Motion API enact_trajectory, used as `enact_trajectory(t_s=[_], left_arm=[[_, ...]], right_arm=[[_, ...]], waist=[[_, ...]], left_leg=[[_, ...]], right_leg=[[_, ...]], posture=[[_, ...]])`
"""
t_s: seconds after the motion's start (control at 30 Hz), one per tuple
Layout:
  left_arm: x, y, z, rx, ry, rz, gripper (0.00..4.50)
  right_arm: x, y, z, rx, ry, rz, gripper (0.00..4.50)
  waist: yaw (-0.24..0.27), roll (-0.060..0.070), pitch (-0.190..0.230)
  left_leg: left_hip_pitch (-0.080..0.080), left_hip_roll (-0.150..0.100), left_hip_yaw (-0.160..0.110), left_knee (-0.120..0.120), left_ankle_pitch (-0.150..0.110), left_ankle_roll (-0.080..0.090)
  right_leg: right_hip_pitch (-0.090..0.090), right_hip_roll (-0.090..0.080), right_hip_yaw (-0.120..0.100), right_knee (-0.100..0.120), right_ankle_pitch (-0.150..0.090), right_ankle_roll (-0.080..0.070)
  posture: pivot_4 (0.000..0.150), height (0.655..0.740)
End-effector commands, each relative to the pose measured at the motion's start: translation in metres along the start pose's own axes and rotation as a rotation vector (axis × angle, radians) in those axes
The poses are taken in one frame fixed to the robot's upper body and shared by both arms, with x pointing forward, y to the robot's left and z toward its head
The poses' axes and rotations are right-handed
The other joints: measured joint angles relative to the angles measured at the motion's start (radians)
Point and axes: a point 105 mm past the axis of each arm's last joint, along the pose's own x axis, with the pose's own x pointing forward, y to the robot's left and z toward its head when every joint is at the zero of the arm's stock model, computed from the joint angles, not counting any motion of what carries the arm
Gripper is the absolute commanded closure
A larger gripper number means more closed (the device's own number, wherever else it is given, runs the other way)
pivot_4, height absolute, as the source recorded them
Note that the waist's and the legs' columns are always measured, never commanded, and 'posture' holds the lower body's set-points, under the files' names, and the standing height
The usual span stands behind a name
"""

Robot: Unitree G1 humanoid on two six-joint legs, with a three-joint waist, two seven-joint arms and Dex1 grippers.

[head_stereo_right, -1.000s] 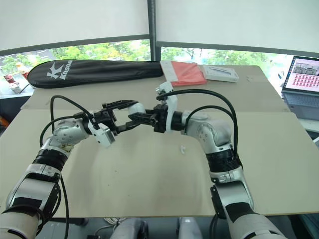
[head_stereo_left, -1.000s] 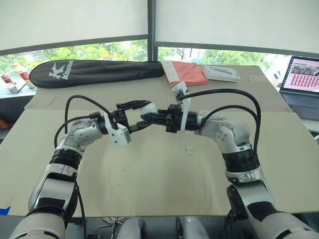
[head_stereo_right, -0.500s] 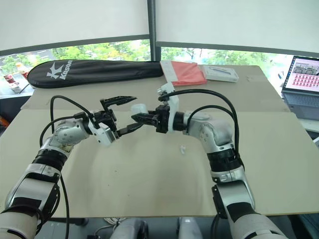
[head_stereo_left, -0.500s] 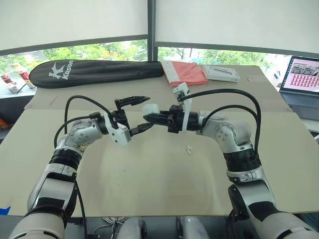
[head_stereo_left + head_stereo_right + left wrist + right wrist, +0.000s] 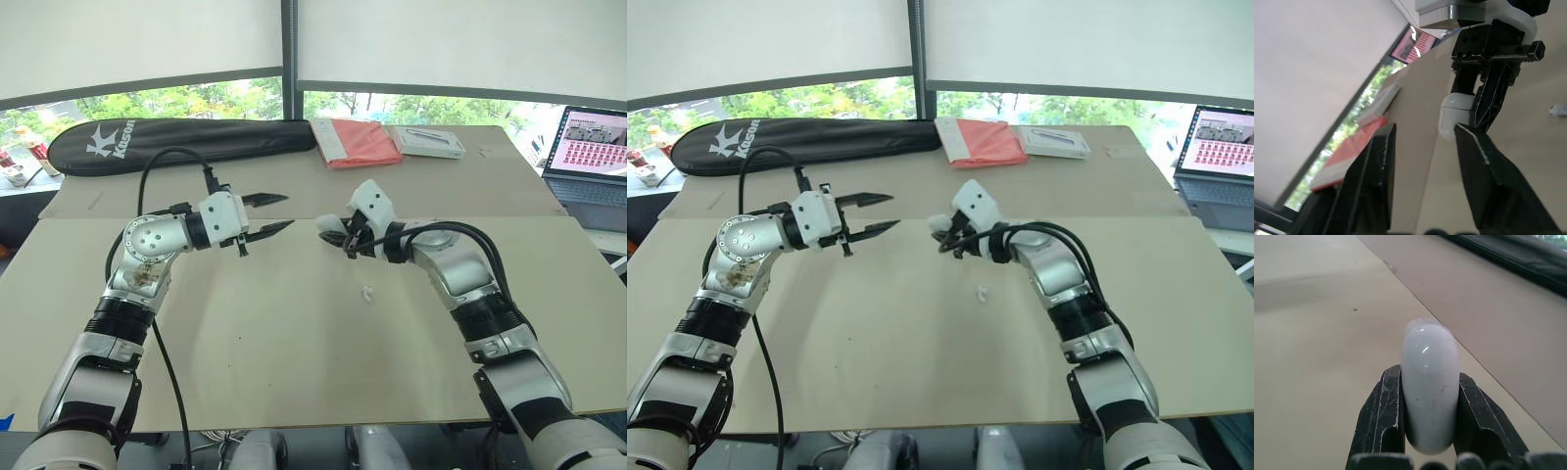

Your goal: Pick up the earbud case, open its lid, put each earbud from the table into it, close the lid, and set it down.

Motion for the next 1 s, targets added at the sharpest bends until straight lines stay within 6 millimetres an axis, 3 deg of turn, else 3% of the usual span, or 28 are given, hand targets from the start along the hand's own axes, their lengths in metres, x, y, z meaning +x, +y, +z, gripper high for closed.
enact_trajectory(t_s=[0.03, 0.5, 0.8, 0.97, 1.0], left_arm=[[0.003, -0.005, 0.009, -0.060, 0.005, -0.085, 2.39], [0.016, -0.006, -0.007, -0.053, 0.114, -0.217, 2.39], [0.029, -0.004, -0.005, -0.017, 0.098, -0.213, 2.39], [0.029, -0.006, -0.005, 0.004, 0.092, -0.226, 3.96], [0.030, -0.006, -0.004, 0.007, 0.089, -0.226, 3.96]], right_arm=[[0.000, 0.010, 0.023, -0.151, -0.047, 0.048, 3.56], [0.004, 0.024, 0.047, -0.469, -0.019, 0.107, 3.56], [0.005, 0.030, 0.043, -0.552, 0.013, 0.117, 3.56], [0.006, 0.029, 0.043, -0.560, 0.014, 0.108, 3.56], [0.006, 0.029, 0.043, -0.562, 0.015, 0.108, 3.56]], waist=[[-0.001, 0.000, 0.000], [0.012, 0.000, 0.000], [0.013, 0.000, 0.000], [0.013, 0.000, 0.000], [0.013, 0.000, 0.000]], left_leg=[[0.000, 0.000, 0.000, 0.000, 0.000, 0.000], [0.000, -0.001, 0.000, 0.000, 0.000, -0.001], [0.000, -0.001, 0.000, 0.001, 0.001, -0.001], [0.000, -0.001, 0.000, 0.001, 0.001, -0.001], [0.000, -0.001, 0.000, 0.001, 0.001, -0.001]], right_leg=[[0.000, 0.000, 0.000, 0.000, 0.000, 0.000], [0.000, 0.000, 0.000, 0.000, 0.000, 0.000], [0.000, 0.000, 0.000, 0.000, 0.000, 0.000], [0.000, 0.000, 0.000, 0.000, 0.000, 0.000], [0.000, 0.000, 0.000, 0.000, 0.000, 0.000]], posture=[[0.150, 0.7400], [0.150, 0.7400], [0.150, 0.7400], [0.150, 0.7400], [0.150, 0.7400]])
